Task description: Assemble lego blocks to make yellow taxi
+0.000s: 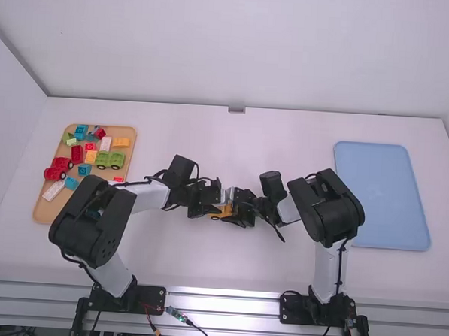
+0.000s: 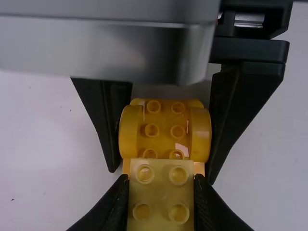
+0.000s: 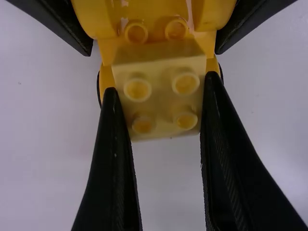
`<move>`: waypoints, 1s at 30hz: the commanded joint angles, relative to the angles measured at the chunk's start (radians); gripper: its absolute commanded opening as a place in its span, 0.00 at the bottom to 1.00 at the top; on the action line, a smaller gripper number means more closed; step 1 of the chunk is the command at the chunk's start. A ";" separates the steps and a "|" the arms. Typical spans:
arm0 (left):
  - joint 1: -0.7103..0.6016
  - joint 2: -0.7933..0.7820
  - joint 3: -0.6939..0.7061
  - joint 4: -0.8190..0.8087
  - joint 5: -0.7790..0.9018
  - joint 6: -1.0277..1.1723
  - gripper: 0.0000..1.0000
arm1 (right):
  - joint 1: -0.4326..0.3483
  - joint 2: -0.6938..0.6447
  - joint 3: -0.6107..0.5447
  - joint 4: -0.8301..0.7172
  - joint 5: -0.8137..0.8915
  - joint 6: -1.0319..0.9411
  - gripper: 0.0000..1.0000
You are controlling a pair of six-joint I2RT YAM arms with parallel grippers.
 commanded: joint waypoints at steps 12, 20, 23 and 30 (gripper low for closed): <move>0.008 -0.004 0.055 -0.116 -0.102 0.017 0.02 | -0.004 0.017 -0.010 -0.030 0.053 -0.015 0.46; 0.009 -0.004 0.027 -0.080 -0.095 0.016 0.02 | -0.003 0.017 -0.010 -0.029 0.053 -0.016 0.46; 0.009 -0.004 0.023 -0.070 -0.095 0.016 0.02 | -0.003 0.017 -0.010 -0.027 0.053 -0.015 0.46; 0.009 -0.004 0.023 -0.073 -0.095 0.016 0.19 | -0.003 0.016 -0.010 -0.027 0.053 -0.014 0.46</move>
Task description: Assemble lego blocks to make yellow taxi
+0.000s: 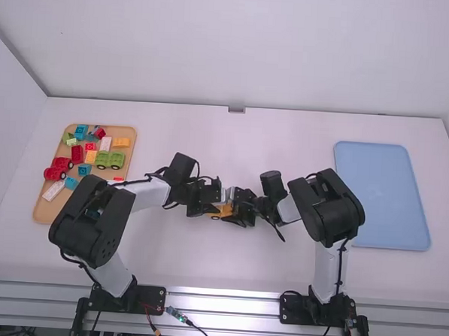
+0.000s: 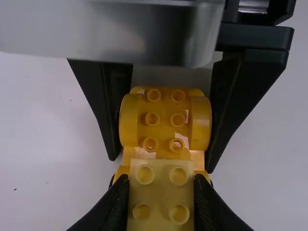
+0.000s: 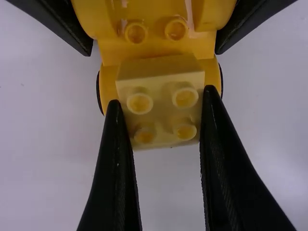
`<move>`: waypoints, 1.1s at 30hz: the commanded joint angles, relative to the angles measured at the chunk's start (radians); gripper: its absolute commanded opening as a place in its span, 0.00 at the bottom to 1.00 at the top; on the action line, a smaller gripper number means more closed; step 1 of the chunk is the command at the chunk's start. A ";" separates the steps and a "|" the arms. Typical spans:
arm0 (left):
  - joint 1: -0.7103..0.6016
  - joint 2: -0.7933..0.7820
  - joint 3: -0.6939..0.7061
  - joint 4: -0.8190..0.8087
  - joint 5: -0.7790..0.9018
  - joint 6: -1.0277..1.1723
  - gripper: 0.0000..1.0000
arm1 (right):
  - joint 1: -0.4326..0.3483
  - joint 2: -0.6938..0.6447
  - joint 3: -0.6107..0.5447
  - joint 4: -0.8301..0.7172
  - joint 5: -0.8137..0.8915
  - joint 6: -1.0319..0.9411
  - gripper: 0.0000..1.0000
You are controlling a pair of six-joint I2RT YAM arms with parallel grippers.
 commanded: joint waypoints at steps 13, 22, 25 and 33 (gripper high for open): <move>0.008 -0.004 -0.013 0.012 -0.062 -0.012 0.69 | -0.003 0.017 -0.014 -0.022 0.053 -0.007 0.46; 0.009 -0.004 0.005 0.014 -0.067 -0.060 0.99 | -0.003 0.016 -0.014 -0.022 0.052 -0.007 0.46; 0.010 -0.008 0.027 -0.028 -0.075 -0.021 0.99 | -0.003 0.017 -0.014 -0.022 0.053 -0.006 0.46; 0.093 -0.085 0.040 -0.104 0.037 0.029 0.99 | -0.003 0.017 -0.014 -0.021 0.053 -0.007 0.47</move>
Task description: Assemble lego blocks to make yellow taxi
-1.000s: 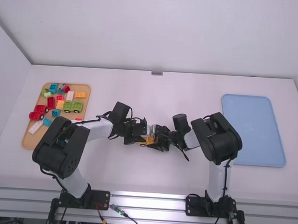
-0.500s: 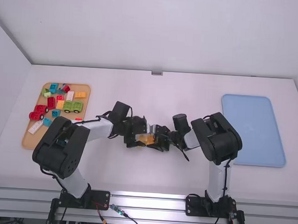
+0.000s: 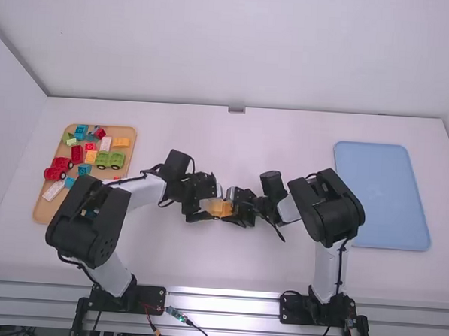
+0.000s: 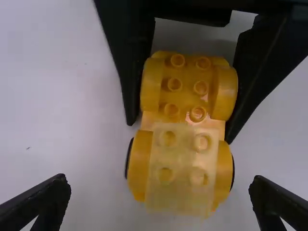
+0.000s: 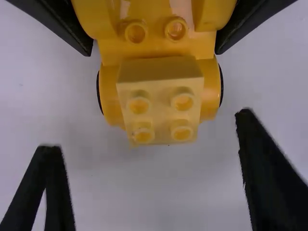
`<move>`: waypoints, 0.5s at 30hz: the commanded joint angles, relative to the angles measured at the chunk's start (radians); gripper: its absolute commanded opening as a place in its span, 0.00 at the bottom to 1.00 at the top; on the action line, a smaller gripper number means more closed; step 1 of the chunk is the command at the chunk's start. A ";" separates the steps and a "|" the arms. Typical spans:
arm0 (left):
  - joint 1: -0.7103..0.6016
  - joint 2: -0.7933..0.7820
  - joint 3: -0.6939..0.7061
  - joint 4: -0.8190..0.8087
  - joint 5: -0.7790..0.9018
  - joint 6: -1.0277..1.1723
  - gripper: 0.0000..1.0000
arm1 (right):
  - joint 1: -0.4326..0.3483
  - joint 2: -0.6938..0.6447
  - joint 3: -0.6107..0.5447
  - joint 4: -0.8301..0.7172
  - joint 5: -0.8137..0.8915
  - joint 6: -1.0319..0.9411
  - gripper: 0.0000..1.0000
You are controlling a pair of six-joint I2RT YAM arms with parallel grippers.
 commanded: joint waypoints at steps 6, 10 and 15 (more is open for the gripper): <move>0.119 -0.104 0.011 -0.074 0.340 0.212 0.99 | -0.004 0.016 -0.013 -0.020 0.055 -0.007 0.47; 0.114 -0.093 -0.017 -0.060 0.403 0.278 0.84 | -0.003 0.017 -0.013 -0.020 0.055 -0.010 0.48; 0.087 -0.072 -0.068 0.076 0.401 0.197 0.20 | -0.003 0.017 -0.012 -0.020 0.054 -0.009 0.49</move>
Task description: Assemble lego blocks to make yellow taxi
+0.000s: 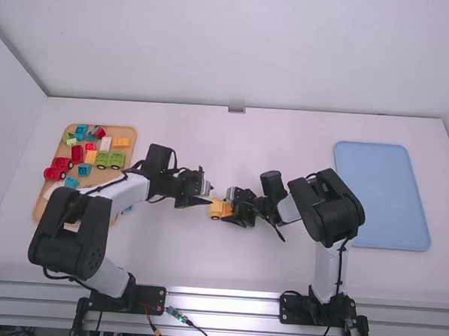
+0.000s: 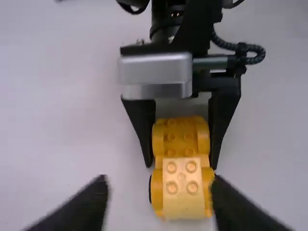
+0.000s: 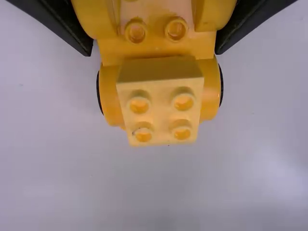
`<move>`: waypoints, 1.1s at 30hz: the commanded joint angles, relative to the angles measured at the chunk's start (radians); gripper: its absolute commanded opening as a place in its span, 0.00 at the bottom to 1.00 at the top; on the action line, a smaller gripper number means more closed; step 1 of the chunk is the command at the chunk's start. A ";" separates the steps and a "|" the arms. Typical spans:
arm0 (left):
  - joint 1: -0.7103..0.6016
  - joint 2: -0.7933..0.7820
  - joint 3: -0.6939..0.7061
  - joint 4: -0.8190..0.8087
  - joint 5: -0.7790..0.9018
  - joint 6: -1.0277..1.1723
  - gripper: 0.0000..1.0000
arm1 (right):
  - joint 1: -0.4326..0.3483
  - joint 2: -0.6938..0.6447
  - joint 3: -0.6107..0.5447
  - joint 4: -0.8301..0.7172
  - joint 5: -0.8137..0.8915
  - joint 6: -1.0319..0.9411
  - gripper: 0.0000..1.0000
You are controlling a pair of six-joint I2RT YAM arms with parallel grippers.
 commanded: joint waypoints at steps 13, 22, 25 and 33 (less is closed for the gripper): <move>-0.012 0.089 -0.122 0.281 0.074 -0.194 0.02 | -0.002 0.016 -0.013 -0.016 0.055 -0.007 0.49; -0.016 0.157 -0.084 0.265 0.075 -0.197 0.02 | -0.002 0.017 -0.013 -0.017 0.055 -0.006 0.50; -0.016 0.191 -0.063 0.264 0.073 -0.229 0.02 | -0.002 0.016 -0.013 -0.017 0.055 -0.005 0.49; -0.016 0.253 -0.035 0.242 0.099 -0.185 0.02 | -0.002 0.016 -0.013 -0.016 0.055 -0.005 0.50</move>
